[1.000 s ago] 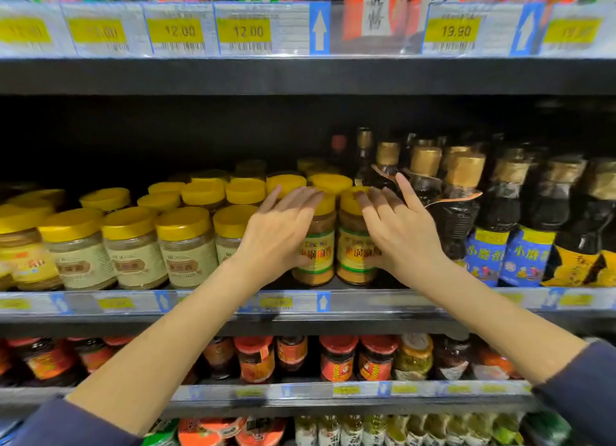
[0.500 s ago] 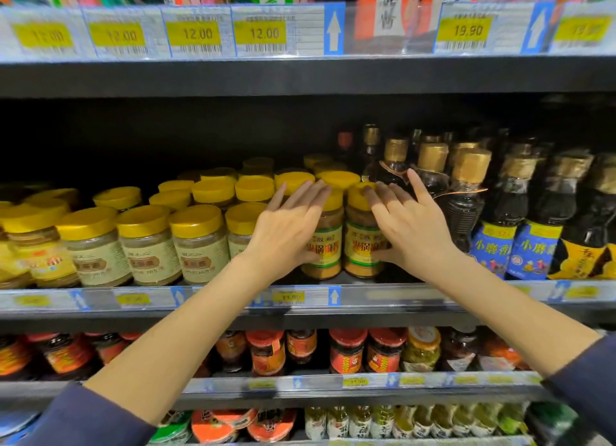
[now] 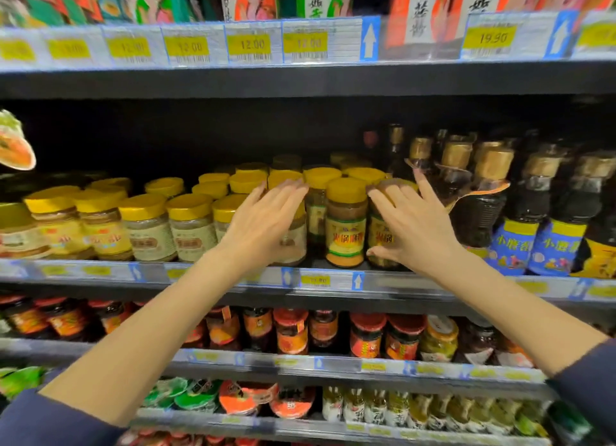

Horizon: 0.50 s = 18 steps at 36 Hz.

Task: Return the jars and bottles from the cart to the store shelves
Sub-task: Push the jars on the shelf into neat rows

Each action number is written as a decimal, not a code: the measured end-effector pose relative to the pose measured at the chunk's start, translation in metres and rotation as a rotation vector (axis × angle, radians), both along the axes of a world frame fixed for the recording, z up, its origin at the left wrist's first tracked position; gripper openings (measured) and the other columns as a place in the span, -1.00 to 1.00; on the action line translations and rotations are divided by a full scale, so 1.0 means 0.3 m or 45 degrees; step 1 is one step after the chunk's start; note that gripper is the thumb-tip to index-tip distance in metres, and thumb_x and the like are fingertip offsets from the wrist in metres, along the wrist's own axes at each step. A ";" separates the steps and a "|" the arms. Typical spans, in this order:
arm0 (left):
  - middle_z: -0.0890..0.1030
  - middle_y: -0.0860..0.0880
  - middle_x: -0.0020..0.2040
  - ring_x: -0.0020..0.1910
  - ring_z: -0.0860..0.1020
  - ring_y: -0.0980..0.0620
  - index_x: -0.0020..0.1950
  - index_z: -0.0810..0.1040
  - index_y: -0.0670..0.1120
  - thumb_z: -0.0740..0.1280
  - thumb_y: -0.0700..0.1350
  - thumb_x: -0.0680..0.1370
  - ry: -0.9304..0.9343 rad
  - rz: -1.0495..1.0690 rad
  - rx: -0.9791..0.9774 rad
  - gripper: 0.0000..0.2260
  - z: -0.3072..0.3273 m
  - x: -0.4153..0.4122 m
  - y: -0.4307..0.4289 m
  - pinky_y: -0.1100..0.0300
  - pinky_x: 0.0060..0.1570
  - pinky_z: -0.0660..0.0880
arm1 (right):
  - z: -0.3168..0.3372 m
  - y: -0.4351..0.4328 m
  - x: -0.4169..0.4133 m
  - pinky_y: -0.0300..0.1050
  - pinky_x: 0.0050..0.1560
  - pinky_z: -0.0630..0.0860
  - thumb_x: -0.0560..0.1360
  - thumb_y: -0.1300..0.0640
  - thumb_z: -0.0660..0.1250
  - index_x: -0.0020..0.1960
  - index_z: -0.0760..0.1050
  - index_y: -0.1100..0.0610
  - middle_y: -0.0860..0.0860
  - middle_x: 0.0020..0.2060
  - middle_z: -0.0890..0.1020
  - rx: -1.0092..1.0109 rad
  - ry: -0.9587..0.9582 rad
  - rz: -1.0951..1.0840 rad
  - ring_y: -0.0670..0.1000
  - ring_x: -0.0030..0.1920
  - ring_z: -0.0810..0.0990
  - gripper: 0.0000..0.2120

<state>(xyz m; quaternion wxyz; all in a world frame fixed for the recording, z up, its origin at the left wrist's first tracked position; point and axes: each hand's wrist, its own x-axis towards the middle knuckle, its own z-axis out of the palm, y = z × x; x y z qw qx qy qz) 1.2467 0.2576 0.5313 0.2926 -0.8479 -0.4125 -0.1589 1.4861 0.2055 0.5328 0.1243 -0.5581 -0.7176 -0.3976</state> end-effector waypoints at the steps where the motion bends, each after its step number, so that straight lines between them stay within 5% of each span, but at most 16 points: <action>1: 0.32 -0.16 0.45 0.44 0.29 -0.11 0.47 0.20 -0.21 0.53 0.10 0.27 -0.023 0.008 -0.011 -0.10 -0.002 -0.016 -0.012 -0.08 0.41 0.16 | 0.001 0.003 -0.012 0.30 0.32 0.26 -0.01 -0.23 0.59 0.19 0.49 0.27 0.21 -0.02 0.62 0.000 0.000 0.029 0.21 0.00 0.62 -0.08; 7: 0.39 -0.19 0.40 0.39 0.37 -0.14 0.45 0.25 -0.23 0.56 0.13 0.22 -0.060 0.131 -0.016 -0.06 0.001 -0.120 -0.072 -0.12 0.37 0.23 | 0.000 0.020 -0.090 0.29 0.32 0.26 0.03 -0.19 0.59 0.26 0.44 0.27 0.22 0.02 0.61 -0.013 0.037 0.212 0.21 0.01 0.61 -0.06; 12: 0.19 -0.14 0.51 0.50 0.16 -0.08 0.51 0.07 -0.17 0.48 0.11 0.34 -0.086 0.221 -0.087 -0.09 -0.012 -0.215 -0.130 -0.01 0.46 0.01 | -0.015 0.037 -0.179 0.30 0.29 0.28 0.00 -0.16 0.62 0.25 0.46 0.29 0.23 0.04 0.62 -0.016 0.067 0.339 0.21 0.05 0.62 -0.05; 18: 0.17 -0.10 0.52 0.50 0.15 -0.05 0.52 0.08 -0.15 0.46 0.08 0.38 -0.089 0.278 -0.103 -0.14 -0.022 -0.319 -0.143 0.01 0.46 -0.04 | -0.029 0.077 -0.274 0.28 0.34 0.22 0.11 -0.13 0.60 0.29 0.42 0.28 0.23 0.09 0.60 -0.102 0.127 0.405 0.21 0.11 0.59 -0.11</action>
